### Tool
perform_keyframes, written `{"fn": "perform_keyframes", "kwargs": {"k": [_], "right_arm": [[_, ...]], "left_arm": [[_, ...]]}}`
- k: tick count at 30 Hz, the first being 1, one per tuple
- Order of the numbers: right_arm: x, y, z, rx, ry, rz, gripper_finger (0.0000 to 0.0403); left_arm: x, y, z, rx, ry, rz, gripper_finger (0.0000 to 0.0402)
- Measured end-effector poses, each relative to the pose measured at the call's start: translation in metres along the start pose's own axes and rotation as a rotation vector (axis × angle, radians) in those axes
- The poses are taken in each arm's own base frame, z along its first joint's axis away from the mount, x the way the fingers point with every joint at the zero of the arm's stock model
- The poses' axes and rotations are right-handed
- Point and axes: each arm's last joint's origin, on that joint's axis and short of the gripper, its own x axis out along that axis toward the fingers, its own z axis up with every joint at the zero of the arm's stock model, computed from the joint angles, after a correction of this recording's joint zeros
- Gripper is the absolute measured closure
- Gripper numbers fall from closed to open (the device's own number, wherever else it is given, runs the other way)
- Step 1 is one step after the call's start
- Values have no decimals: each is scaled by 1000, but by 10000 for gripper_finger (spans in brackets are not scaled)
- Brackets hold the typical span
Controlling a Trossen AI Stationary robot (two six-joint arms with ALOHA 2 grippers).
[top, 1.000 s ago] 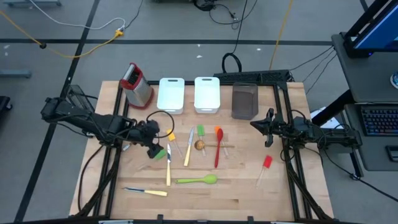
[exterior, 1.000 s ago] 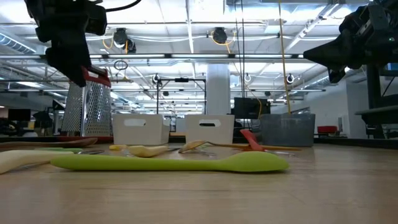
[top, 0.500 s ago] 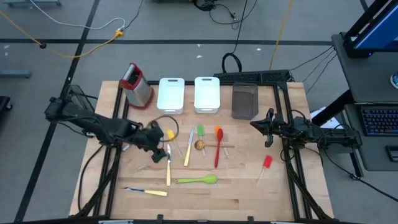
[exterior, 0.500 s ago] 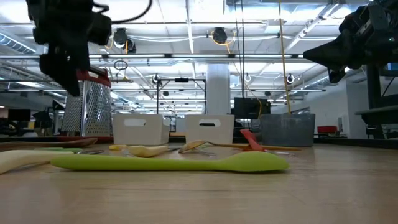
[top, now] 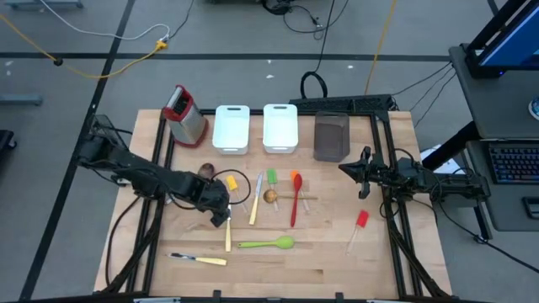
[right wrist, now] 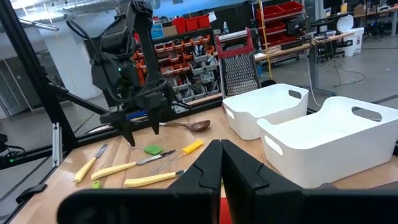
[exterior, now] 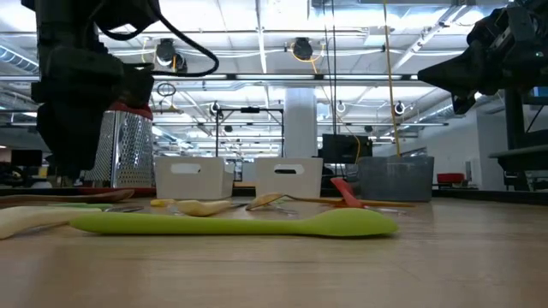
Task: Pick & Place Kitchen Items
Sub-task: Put the left green spatula into the left white bin
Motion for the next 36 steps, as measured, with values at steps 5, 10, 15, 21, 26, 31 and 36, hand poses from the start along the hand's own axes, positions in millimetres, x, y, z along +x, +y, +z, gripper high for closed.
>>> {"fn": "perform_keyframes", "kwargs": {"k": [5, 10, 15, 21, 26, 31, 36], "right_arm": [[0, 0, 0, 0, 0, 0, 399], [0, 0, 0, 0, 2, 0, 399], [0, 0, 0, 0, 4, 0, 399], [0, 0, -1, 7, 6, 2, 399], [0, 0, -1, 6, 7, 3, 399], [0, 0, -1, 6, 7, 3, 399], [0, 0, -1, 6, 7, 3, 399]], "left_arm": [[8, 1, 0, 22, 27, 42, 9], [12, 0, 0, 63, 36, 58, 9], [13, 2, 0, 111, 8, 101, 9], [13, 3, 1, 153, -16, 136, 9], [13, 3, 1, 202, -14, 136, 9], [13, 3, 1, 171, -22, 136, 9], [13, 3, 1, 158, -24, 136, 9]]}}
